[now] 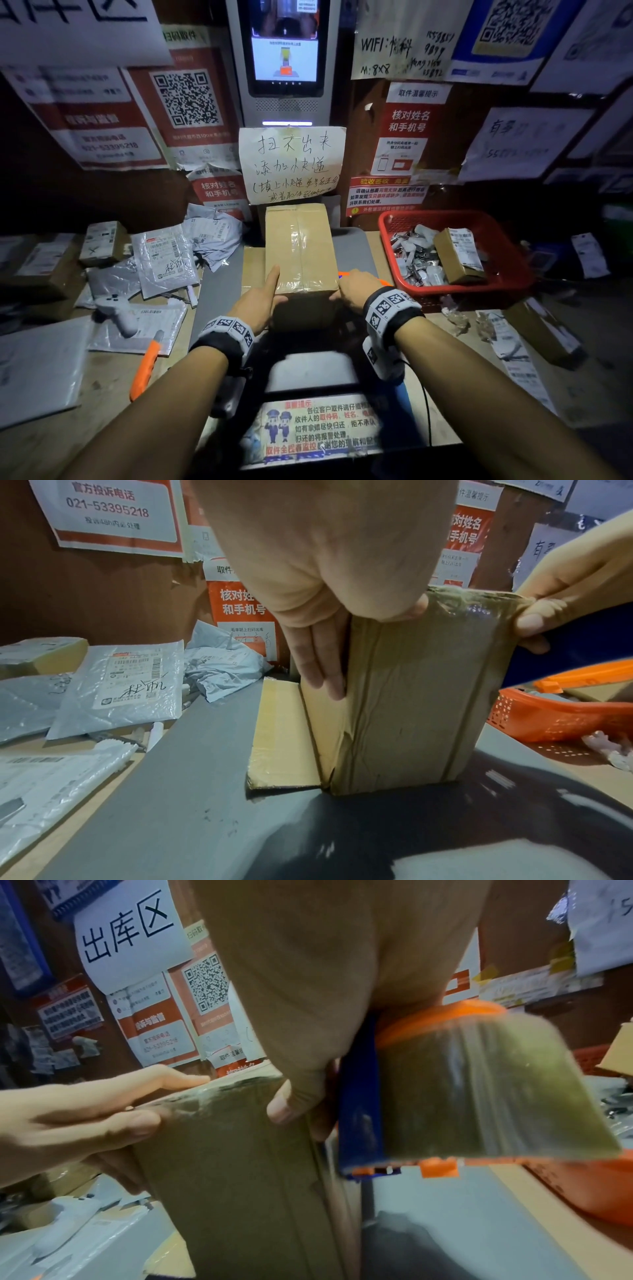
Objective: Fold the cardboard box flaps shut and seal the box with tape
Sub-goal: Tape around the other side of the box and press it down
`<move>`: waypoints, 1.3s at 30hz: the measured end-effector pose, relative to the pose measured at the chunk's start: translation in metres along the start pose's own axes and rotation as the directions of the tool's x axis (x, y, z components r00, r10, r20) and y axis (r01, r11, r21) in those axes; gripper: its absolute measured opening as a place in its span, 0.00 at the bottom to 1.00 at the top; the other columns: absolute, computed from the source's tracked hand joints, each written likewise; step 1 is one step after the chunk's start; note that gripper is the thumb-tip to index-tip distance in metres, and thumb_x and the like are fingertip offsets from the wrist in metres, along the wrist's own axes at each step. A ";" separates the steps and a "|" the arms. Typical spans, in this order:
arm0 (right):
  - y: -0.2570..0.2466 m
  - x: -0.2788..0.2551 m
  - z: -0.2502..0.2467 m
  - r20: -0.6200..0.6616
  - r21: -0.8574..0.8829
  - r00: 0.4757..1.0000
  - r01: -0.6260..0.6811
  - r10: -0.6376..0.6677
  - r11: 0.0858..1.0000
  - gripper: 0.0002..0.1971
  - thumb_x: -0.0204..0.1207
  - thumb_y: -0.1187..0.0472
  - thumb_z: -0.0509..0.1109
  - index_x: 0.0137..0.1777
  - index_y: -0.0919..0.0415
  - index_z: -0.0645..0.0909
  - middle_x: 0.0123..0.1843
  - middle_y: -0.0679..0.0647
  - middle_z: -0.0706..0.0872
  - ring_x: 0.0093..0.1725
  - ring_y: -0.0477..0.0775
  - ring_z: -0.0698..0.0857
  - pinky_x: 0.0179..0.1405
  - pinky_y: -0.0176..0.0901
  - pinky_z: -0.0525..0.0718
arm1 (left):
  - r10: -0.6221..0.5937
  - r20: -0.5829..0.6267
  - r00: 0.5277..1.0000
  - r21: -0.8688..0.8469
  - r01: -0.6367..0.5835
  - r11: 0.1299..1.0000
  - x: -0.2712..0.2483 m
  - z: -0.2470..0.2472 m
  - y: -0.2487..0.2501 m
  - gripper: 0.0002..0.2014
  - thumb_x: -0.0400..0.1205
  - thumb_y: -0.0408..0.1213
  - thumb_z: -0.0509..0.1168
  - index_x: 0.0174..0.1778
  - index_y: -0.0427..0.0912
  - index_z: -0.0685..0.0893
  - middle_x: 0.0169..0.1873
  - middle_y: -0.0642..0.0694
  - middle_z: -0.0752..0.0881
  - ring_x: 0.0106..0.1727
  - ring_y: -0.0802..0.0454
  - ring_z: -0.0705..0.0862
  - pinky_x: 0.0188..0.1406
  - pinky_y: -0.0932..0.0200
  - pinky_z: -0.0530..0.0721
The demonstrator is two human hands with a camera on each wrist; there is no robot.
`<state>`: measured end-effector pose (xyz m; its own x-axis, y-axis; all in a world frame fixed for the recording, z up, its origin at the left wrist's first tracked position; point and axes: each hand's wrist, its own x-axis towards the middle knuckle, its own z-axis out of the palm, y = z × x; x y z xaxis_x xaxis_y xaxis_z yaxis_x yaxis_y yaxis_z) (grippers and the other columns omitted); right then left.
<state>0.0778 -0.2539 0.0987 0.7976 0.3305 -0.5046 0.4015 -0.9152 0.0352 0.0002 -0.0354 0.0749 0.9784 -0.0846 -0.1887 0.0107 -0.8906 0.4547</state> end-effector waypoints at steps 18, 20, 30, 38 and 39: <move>0.017 0.005 -0.024 0.016 0.216 1.000 -0.017 0.014 0.976 0.25 0.74 0.40 0.75 0.42 0.67 0.83 0.34 0.59 0.80 0.42 0.61 0.81 0.43 0.43 0.78 | 0.100 0.169 0.981 0.049 -0.109 0.993 0.015 -0.052 -0.015 0.28 0.78 0.34 0.74 0.71 0.48 0.70 0.40 0.49 0.83 0.42 0.51 0.83 0.52 0.53 0.80; 0.014 0.004 -0.022 -0.003 0.249 1.000 0.000 0.000 0.969 0.21 0.77 0.46 0.76 0.46 0.68 0.88 0.43 0.63 0.88 0.49 0.64 0.86 0.46 0.44 0.82 | 0.106 0.146 0.984 0.017 -0.110 0.994 0.017 -0.051 -0.014 0.23 0.78 0.28 0.72 0.66 0.46 0.72 0.39 0.48 0.85 0.39 0.55 0.85 0.49 0.55 0.79; 0.010 0.009 -0.016 -0.076 0.238 0.997 0.003 0.015 0.971 0.13 0.79 0.59 0.73 0.56 0.68 0.88 0.55 0.65 0.90 0.57 0.67 0.87 0.53 0.50 0.85 | 0.157 0.081 0.984 0.052 -0.162 0.985 0.019 -0.043 -0.016 0.18 0.78 0.27 0.70 0.54 0.48 0.70 0.36 0.44 0.85 0.37 0.52 0.89 0.49 0.43 0.87; 0.016 0.014 -0.028 -0.076 0.152 0.997 -0.019 0.031 0.988 0.05 0.71 0.54 0.82 0.45 0.52 0.93 0.34 0.47 0.82 0.43 0.57 0.87 0.44 0.43 0.82 | 0.135 0.069 0.988 0.172 -0.145 0.974 0.022 -0.038 -0.018 0.30 0.74 0.40 0.77 0.67 0.49 0.69 0.48 0.40 0.87 0.47 0.42 0.86 0.47 0.50 0.85; 0.017 0.014 -0.028 -0.090 0.135 0.996 -0.008 0.020 0.991 0.03 0.72 0.57 0.80 0.45 0.51 0.93 0.39 0.49 0.86 0.45 0.58 0.88 0.46 0.43 0.84 | 0.138 0.060 0.989 0.173 -0.147 0.974 0.023 -0.037 -0.018 0.30 0.74 0.40 0.77 0.66 0.50 0.68 0.48 0.40 0.87 0.47 0.41 0.86 0.46 0.50 0.85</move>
<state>0.1081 -0.2585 0.1167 0.8428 0.3311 -0.4243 0.3304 -0.9406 -0.0777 0.0303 -0.0047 0.0939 0.9563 -0.2336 -0.1757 -0.1690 -0.9323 0.3198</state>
